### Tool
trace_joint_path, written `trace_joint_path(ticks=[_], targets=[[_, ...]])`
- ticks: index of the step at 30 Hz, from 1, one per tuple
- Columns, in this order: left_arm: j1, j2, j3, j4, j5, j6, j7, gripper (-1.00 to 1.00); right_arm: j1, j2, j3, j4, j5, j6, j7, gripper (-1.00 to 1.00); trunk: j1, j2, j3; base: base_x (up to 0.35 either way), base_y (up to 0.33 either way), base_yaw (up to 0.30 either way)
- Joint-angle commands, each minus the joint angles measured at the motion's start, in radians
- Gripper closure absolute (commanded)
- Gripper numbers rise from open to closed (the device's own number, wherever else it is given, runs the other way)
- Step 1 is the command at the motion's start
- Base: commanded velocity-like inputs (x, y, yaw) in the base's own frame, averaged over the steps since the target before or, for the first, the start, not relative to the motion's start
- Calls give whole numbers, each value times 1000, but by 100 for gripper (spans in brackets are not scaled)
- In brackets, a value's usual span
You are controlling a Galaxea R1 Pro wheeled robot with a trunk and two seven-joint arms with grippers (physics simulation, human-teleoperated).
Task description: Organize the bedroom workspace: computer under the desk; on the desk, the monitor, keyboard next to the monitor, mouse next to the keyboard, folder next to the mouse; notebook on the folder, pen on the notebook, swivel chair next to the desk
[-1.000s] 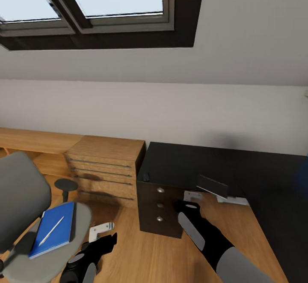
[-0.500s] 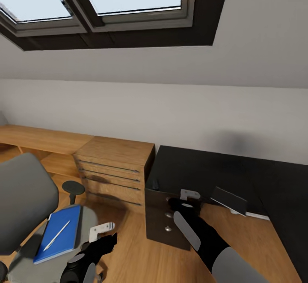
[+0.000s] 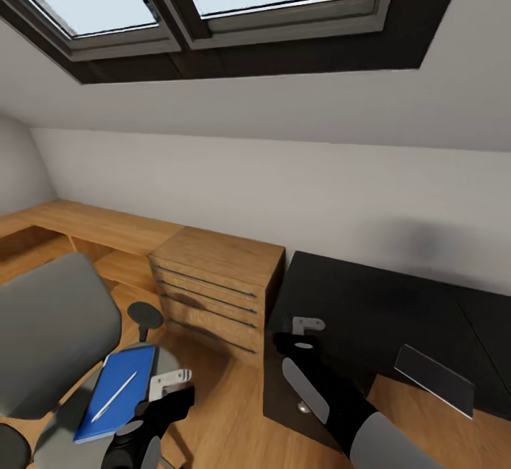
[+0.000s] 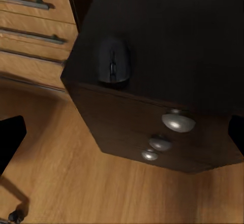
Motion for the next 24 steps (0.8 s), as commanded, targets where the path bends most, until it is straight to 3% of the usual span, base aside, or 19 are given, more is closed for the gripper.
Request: trace_joint_path(ticks=[1, 11, 16, 19, 24], targets=[[-1, 0, -2, -1, 10, 4, 9, -100, -1, -1, 8, -1, -5, 4, -7, -100, 1, -1, -2, 322, 0, 106], [-1, 0, -16, 3, 8, 4, 9, -100, -1, -6, 27, 4, -3, -2, -5, -100, 1, -1, -2, 308, 0, 27], [-1, 0, -17, 4, 8, 4, 9, -100, -1, -11, 28, 5, -1, -9, -5, -100, 1, -1, -2, 109, 0, 3], [-1, 0, -17, 3, 8, 4, 9, -100, -1, -33, 27, 5, 0, -11, 15, -100, 1, -1, -2, 22, 0, 1], [-1, 0, -17, 3, 9, 4, 9, -100, -1, -49, 27, 5, 1, -11, 84, -100, 1, -1, -2, 32, 0, 0]])
